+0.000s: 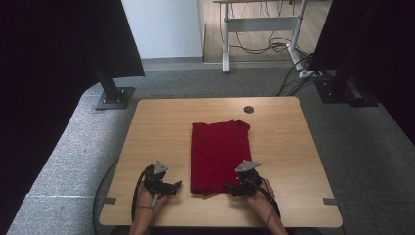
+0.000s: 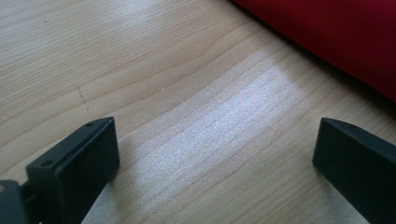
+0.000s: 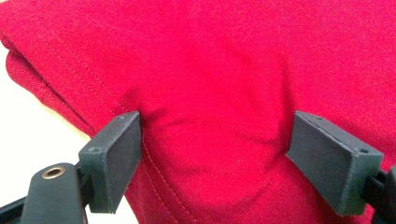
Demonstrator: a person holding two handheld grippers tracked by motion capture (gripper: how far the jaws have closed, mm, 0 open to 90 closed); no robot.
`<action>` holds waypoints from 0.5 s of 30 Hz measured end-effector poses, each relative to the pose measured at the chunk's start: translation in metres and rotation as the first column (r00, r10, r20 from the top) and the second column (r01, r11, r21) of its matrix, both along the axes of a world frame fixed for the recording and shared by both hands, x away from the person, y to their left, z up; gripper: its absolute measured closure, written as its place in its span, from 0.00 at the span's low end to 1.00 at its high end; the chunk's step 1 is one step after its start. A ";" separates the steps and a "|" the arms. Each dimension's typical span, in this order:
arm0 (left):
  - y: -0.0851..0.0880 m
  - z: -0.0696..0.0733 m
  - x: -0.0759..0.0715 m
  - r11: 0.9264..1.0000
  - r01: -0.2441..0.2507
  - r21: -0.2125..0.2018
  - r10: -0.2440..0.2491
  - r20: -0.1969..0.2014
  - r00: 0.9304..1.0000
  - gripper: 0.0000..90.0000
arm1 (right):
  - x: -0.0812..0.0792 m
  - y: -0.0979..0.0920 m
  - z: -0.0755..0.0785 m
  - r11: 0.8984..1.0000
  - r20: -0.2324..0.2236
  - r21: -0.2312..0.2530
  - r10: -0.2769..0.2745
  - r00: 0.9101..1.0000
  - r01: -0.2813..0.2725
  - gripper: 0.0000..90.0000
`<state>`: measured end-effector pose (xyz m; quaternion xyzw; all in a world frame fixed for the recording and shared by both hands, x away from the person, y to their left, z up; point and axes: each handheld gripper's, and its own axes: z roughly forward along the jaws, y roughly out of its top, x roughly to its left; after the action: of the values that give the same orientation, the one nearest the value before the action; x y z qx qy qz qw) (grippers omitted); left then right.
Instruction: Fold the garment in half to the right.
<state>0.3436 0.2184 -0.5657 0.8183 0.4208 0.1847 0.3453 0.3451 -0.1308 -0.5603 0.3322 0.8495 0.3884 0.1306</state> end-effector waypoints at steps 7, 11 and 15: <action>0.000 0.000 0.000 1.000 0.000 0.000 0.000 0.000 1.000 0.01 | 0.014 0.004 0.001 1.000 -0.005 -0.005 0.001 1.000 -0.001 0.20; 0.000 0.000 0.000 1.000 0.000 0.001 0.000 0.000 1.000 0.01 | 0.023 0.005 0.001 1.000 -0.006 -0.002 0.002 1.000 -0.002 0.20; 0.000 0.000 0.000 1.000 -0.001 0.000 0.001 0.000 1.000 0.01 | 0.033 0.006 0.002 1.000 -0.013 -0.006 0.008 1.000 -0.008 0.21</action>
<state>0.3437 0.2184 -0.5656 0.8182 0.4211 0.1848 0.3450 0.3777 -0.1246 -0.5583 0.3309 0.8529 0.3841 0.1243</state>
